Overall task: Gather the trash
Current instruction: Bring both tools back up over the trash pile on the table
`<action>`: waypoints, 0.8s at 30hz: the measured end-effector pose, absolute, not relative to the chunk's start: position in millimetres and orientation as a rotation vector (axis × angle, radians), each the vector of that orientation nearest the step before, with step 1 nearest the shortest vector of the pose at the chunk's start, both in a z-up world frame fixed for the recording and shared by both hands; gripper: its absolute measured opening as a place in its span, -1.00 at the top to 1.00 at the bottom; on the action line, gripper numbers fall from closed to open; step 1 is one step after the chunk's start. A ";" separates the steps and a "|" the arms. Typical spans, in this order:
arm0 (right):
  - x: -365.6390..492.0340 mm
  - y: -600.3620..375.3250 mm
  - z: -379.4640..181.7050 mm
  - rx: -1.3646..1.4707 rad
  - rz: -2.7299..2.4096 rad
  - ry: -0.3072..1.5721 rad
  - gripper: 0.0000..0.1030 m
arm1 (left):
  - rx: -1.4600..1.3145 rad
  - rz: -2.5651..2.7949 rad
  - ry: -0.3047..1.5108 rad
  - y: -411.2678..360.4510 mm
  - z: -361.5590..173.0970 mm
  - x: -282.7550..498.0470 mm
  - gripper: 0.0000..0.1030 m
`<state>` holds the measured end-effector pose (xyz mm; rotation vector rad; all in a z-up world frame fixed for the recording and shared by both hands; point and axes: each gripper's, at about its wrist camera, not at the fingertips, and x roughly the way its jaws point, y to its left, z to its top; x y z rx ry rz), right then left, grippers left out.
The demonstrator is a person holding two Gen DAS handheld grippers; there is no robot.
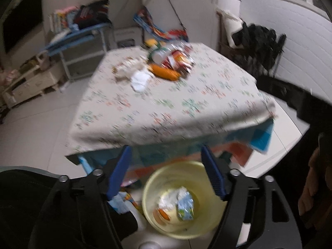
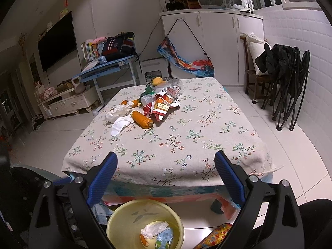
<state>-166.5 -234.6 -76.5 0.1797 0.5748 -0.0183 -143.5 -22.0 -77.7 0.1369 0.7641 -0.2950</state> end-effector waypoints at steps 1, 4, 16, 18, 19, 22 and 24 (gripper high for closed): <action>-166.4 -234.1 -76.3 0.175 -0.018 0.575 -0.76 | 0.123 -0.273 0.750 -18.0 -75.2 -142.5 -0.44; -166.9 -231.8 -76.7 0.166 -0.017 0.575 -0.77 | 0.088 -0.239 0.743 -8.5 -71.7 -138.9 -0.47; -166.3 -224.8 -77.2 0.133 -0.013 0.577 -0.79 | 0.052 -0.200 0.732 -0.9 -70.8 -138.2 -0.54; -165.7 -224.4 -77.2 0.130 -0.012 0.578 -0.79 | 0.049 -0.197 0.730 -1.0 -70.3 -138.0 -0.54; -165.9 -224.0 -77.2 0.130 -0.012 0.578 -0.79 | 0.048 -0.196 0.729 -0.5 -70.4 -137.5 -0.54; -165.6 -223.8 -77.3 0.129 -0.011 0.580 -0.79 | 0.042 -0.194 0.728 0.1 -69.9 -137.3 -0.55; -165.9 -223.0 -77.6 0.128 -0.010 0.580 -0.80 | 0.043 -0.194 0.727 0.2 -70.1 -137.3 -0.55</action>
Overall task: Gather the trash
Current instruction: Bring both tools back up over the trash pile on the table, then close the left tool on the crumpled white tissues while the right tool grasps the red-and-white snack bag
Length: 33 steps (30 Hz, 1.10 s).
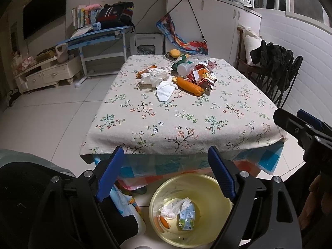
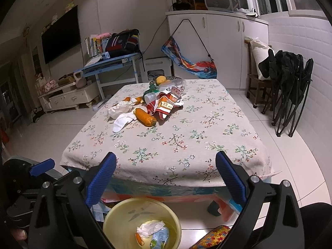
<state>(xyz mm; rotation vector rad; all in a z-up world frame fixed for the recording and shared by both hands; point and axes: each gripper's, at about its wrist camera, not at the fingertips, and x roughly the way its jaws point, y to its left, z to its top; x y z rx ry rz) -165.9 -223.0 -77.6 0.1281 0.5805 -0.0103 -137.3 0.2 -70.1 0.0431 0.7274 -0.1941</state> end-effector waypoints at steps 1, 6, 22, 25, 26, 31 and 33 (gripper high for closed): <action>-165.9 -222.4 -77.7 0.128 -0.009 0.581 -0.79 | 0.042 -0.194 0.726 0.5 -69.7 -136.9 -0.55; -161.8 -222.8 -77.1 0.155 0.017 0.595 -0.80 | 0.005 -0.191 0.725 5.4 -65.7 -129.1 -0.55; -126.0 -207.5 -82.3 0.154 0.117 0.652 -0.79 | -0.059 -0.145 0.716 34.9 -37.8 -52.4 -0.55; -114.5 -207.5 -84.4 0.161 0.130 0.668 -0.79 | -0.062 -0.152 0.731 33.7 -38.7 -36.6 -0.55; -111.3 -208.6 -84.6 0.165 0.129 0.670 -0.79 | -0.065 -0.155 0.735 32.9 -38.8 -29.0 -0.55; -87.1 -218.4 -84.6 0.200 0.122 0.679 -0.79 | -0.050 -0.171 0.754 25.0 -40.8 11.5 -0.55; -76.2 -222.4 -85.1 0.214 0.117 0.682 -0.79 | -0.053 -0.173 0.771 22.5 -44.2 28.1 -0.55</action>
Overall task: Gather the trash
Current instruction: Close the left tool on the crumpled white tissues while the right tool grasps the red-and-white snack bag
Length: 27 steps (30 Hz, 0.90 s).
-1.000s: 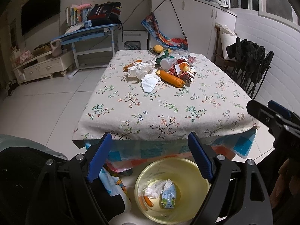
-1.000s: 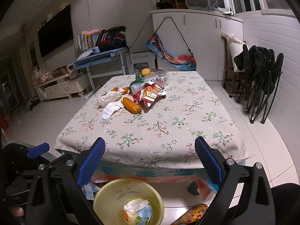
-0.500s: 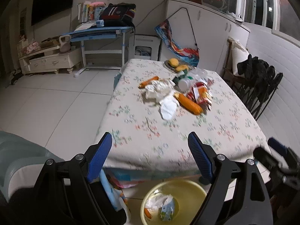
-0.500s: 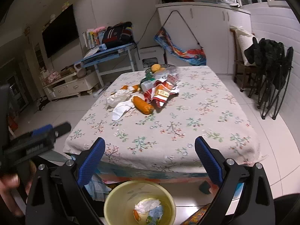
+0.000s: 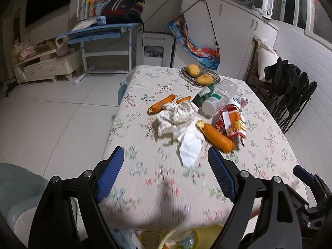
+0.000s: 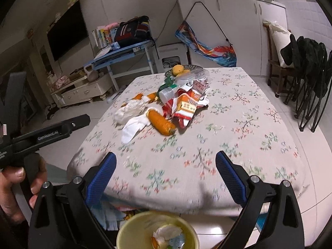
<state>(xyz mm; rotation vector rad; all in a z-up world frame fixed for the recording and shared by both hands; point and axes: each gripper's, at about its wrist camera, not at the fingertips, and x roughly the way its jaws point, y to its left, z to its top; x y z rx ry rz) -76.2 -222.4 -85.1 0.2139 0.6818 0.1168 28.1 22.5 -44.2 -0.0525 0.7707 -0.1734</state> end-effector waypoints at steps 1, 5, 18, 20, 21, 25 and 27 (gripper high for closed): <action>-70.9 -224.0 -85.3 0.220 0.116 0.684 -0.79 | -0.051 -0.178 0.784 20.2 -47.3 38.7 -0.55; -45.5 -230.6 -88.8 0.246 0.110 0.701 -0.79 | -0.026 -0.197 0.833 6.9 -59.4 74.4 -0.55; -10.1 -219.9 -110.4 0.259 0.157 0.780 -0.79 | 0.064 -0.240 0.915 -30.4 -95.7 149.3 -0.37; -7.3 -220.4 -110.8 0.264 0.155 0.778 -0.79 | 0.058 -0.260 0.931 -31.5 -98.7 156.4 -0.19; -5.2 -222.4 -110.7 0.274 0.151 0.776 -0.79 | 0.055 -0.273 0.939 -32.6 -100.2 159.2 0.01; 6.1 -232.7 -109.3 0.308 0.131 0.768 -0.79 | 0.085 -0.316 0.961 -38.7 -103.2 164.6 0.53; 12.3 -236.0 -109.0 0.320 0.122 0.761 -0.79 | 0.068 -0.335 0.958 -36.0 -97.9 163.9 0.56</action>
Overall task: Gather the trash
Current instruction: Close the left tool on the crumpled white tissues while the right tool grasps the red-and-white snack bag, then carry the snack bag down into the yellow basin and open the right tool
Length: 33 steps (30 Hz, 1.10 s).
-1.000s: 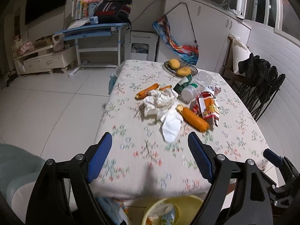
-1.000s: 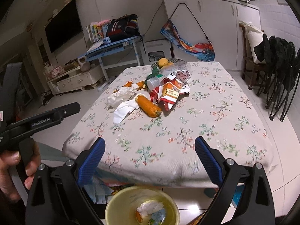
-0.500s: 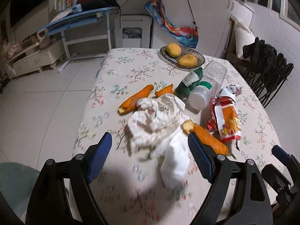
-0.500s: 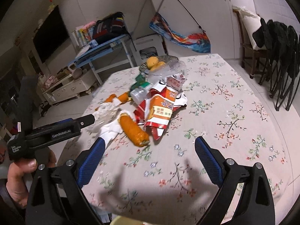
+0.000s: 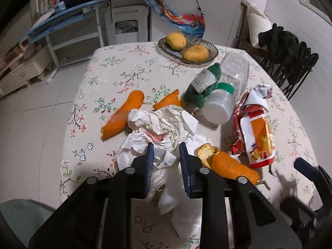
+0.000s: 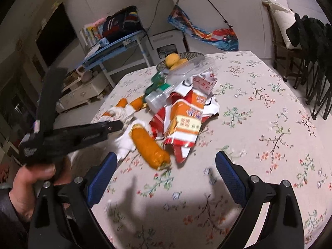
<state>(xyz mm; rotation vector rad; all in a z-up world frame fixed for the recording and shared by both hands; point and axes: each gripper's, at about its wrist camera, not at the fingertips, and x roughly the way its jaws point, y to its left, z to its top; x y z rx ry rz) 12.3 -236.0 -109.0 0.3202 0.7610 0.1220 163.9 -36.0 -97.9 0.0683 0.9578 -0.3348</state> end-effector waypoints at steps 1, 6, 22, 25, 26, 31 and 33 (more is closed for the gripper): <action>14.5 -237.0 -109.2 0.326 0.120 0.759 -0.79 | 0.055 -0.345 0.951 -34.0 -92.9 163.0 0.56; 40.8 -245.2 -104.6 0.359 0.092 0.741 -0.78 | -0.006 -0.352 0.859 -13.7 -56.1 150.9 0.56; 58.9 -257.4 -118.9 0.431 0.122 0.822 0.38 | -0.077 -0.343 0.771 5.8 -28.9 133.7 0.55; 43.0 -269.7 -105.4 0.458 0.116 0.771 0.38 | -0.087 -0.339 0.746 8.6 -24.9 119.1 0.55; 38.1 -272.1 -102.1 0.463 0.115 0.758 0.38 | -0.093 -0.339 0.744 9.6 -24.4 114.9 0.55; 1.4 -279.1 -87.3 0.480 0.119 0.717 0.38 | -0.119 -0.330 0.730 14.4 -25.9 85.2 0.55; -9.1 -277.6 -83.5 0.478 0.126 0.709 0.38 | -0.127 -0.330 0.727 15.3 -26.9 74.4 0.55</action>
